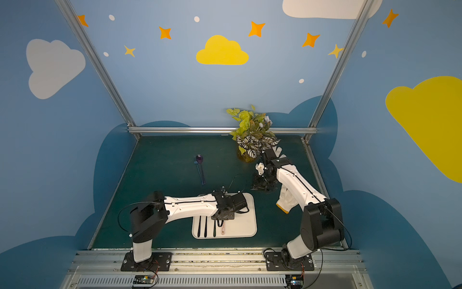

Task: Set the spoon and fork side by side
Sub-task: Place the spoon on the tray.

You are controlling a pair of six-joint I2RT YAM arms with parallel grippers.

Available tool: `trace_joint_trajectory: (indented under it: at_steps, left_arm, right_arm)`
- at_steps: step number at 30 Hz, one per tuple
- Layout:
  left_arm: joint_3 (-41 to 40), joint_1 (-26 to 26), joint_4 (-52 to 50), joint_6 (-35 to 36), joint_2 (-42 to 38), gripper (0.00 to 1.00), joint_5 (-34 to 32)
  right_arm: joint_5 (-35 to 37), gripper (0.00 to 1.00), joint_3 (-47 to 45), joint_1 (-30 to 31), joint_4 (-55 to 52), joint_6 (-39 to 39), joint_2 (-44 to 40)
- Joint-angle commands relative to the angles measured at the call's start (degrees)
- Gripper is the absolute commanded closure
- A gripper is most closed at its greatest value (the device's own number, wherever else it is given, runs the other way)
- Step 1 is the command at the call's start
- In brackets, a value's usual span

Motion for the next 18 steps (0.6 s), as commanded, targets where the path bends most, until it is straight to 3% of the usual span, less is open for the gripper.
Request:
trace_joint_trajectory:
  at_steps: [1, 18]
  left_arm:
    - [-0.4, 0.3, -0.1, 0.4, 0.9, 0.93, 0.1]
    - [-0.4, 0.2, -0.3, 2.6, -1.4, 0.56, -0.3]
  right_arm:
    - [-0.5, 0.68, -0.8, -0.4, 0.1, -0.8, -1.3]
    - [-0.5, 0.68, -0.5, -0.9, 0.1, -0.5, -1.5]
